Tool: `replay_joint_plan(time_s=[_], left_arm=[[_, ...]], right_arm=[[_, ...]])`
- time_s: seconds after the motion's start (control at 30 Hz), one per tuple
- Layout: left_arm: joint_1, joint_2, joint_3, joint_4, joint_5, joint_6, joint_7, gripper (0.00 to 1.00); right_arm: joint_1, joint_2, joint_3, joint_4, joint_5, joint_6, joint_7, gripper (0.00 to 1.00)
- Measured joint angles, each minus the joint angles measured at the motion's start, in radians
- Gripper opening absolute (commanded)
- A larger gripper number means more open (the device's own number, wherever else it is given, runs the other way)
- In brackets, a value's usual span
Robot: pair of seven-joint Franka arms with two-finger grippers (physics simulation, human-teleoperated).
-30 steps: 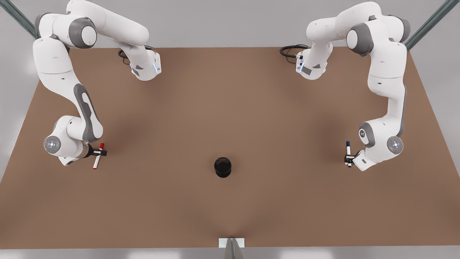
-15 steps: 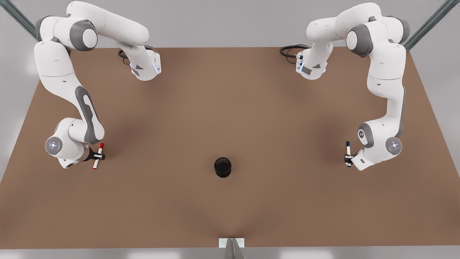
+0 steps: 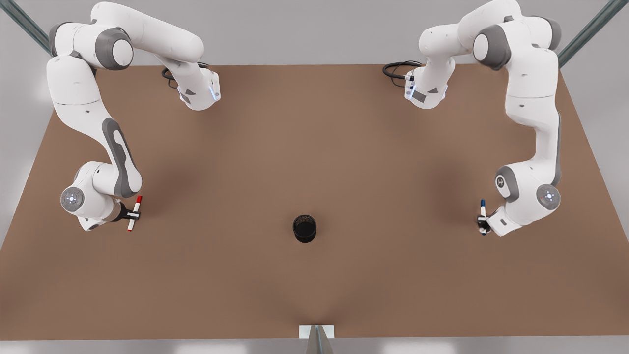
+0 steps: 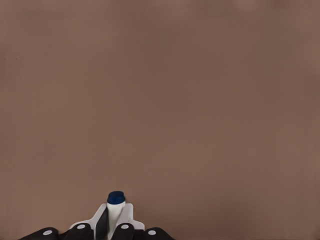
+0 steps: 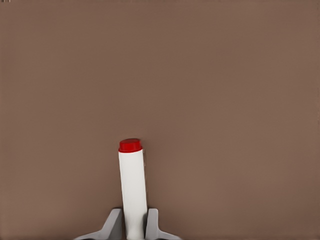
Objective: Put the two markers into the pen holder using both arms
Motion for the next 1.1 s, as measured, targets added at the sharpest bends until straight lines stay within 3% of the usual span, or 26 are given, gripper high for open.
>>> replay_joint_plan(time_s=[0.17, 0.27, 0.43, 0.57, 0.7, 0.9, 1.1], left_arm=[[-0.023, -0.053, -0.184, 0.172, -0.106, -0.119, -0.019, 0.21], [-0.136, 0.064, -0.259, 0.387, -0.178, -0.144, -0.032, 0.21], [-0.256, 0.173, -0.446, 0.494, -0.256, 0.011, -0.045, 0.21], [-0.424, 0.201, -0.471, 0.501, -0.307, 0.196, -0.077, 0.21], [-0.505, 0.225, -0.463, 0.488, -0.323, 0.345, -0.120, 0.21], [-0.534, 0.265, -0.448, 0.398, -0.138, 0.593, -0.165, 0.21], [-0.530, 0.269, -0.448, 0.335, -0.068, 0.738, -0.197, 0.21]], right_arm=[[0.002, 0.011, 0.000, -0.001, 0.007, 0.006, -0.005, 0.28], [0.004, 0.008, 0.002, 0.013, 0.008, 0.007, -0.011, 0.27], [0.004, -0.048, 0.107, 0.178, 0.005, -0.096, -0.015, 0.27], [-0.001, -0.084, 0.294, 0.345, 0.002, -0.206, -0.016, 0.28], [0.000, -0.086, 0.451, 0.392, 0.001, -0.224, -0.015, 0.28], [0.009, -0.073, 0.587, 0.383, 0.001, -0.154, -0.011, 0.27], [0.034, -0.045, 0.643, 0.360, 0.001, -0.082, -0.009, 0.27]])
